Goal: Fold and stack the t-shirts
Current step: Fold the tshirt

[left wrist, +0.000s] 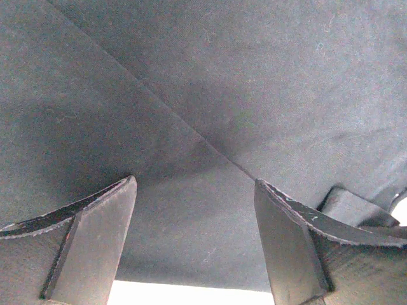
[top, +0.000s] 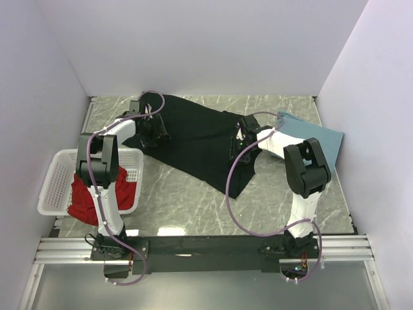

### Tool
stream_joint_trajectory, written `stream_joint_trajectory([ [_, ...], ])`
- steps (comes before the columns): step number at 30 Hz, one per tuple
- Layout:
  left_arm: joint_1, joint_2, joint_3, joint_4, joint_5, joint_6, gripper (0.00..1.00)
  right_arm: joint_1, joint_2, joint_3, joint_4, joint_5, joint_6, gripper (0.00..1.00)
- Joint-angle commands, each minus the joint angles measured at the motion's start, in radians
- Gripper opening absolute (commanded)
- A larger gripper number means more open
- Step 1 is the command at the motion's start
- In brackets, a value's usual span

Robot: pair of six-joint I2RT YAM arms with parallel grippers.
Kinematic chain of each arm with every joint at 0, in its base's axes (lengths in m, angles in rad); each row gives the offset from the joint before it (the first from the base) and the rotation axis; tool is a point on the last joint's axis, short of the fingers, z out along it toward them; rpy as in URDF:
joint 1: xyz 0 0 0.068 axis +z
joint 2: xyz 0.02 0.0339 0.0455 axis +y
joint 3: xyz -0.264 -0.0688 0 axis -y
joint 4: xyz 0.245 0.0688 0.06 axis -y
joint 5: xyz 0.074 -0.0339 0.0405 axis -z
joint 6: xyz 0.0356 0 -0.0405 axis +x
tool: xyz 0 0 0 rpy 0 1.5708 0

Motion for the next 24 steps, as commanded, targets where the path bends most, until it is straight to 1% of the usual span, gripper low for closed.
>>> stream_joint_trajectory([
  [1,0.004,-0.005,-0.071,-0.059,-0.109,0.052,0.82,0.030,0.023,-0.085,-0.071,0.043,-0.001,0.42],
  [9,0.004,-0.072,-0.137,-0.091,-0.159,0.092,0.82,0.067,-0.053,-0.226,-0.098,0.065,0.042,0.42],
  [14,0.003,-0.098,-0.192,-0.084,-0.090,0.116,0.83,0.094,-0.108,-0.315,-0.110,0.097,0.072,0.42],
  [24,-0.008,-0.173,-0.295,-0.093,-0.001,0.161,0.83,0.150,-0.230,-0.473,-0.122,0.132,0.183,0.42],
])
